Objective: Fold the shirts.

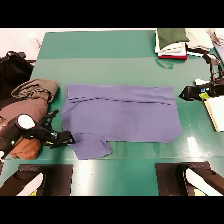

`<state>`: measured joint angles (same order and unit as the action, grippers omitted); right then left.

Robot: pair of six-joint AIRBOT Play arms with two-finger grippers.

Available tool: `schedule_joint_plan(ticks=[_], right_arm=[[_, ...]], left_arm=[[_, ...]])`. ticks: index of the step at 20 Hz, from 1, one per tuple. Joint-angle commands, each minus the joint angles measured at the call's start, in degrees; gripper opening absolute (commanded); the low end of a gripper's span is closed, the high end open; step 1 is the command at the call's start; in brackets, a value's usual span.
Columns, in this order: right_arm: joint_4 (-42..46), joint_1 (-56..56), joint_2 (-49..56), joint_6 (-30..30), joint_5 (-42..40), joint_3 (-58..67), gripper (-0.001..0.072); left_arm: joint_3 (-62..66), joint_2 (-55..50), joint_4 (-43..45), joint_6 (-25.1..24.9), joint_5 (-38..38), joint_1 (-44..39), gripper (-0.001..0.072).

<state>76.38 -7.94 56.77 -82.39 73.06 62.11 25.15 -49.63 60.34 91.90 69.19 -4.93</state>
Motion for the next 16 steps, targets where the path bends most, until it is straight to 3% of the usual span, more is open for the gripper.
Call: schedule_joint_plan(ticks=[1, 4, 5, 6, 7, 12, 13, 14, 16], right_arm=[[-0.3, 0.0, -0.8, 0.0, -0.1, -0.6, 0.0406], [-0.2, 0.0, -0.9, 0.0, 0.6, -0.6, 0.0406], [-0.2, 0.0, -0.9, 0.0, 1.0, -0.6, 0.0405], [0.2, 0.0, -0.9, 0.0, 2.0, -0.7, 0.0406], [0.9, 0.0, -0.9, 0.0, 3.1, -1.0, 0.0406], [5.1, -5.1, -0.9, 0.0, 11.7, -13.6, 0.041], [4.2, -8.2, -0.9, 0.0, 12.0, -17.3, 0.0435], [3.2, -11.3, -0.9, 0.0, 12.0, -20.6, 0.0518], [-1.4, -17.8, -0.9, 1.3, 10.8, -26.9, 0.0521]], left_arm=[[-2.9, 0.7, -1.7, 3.8, -5.4, -5.8, 0.0542], [-2.9, 0.7, -1.7, 3.8, -5.6, -6.0, 0.054], [-2.9, 0.7, -1.7, 4.0, -5.9, -6.0, 0.047], [-2.7, 0.7, -1.7, 3.8, -6.3, -6.0, 0.019], [-2.1, 0.8, -1.7, 3.6, -6.5, -6.0, 0.003], [4.9, 0.8, -1.0, 2.4, -6.3, -6.0, 0.0023], [6.0, 0.8, -1.0, 2.1, -6.4, -6.0, 0.0023], [6.8, 0.8, -1.0, 2.1, -6.4, -6.0, 0.0022], [7.4, 0.7, -1.0, 2.1, -6.8, -6.0, 0.0022]])
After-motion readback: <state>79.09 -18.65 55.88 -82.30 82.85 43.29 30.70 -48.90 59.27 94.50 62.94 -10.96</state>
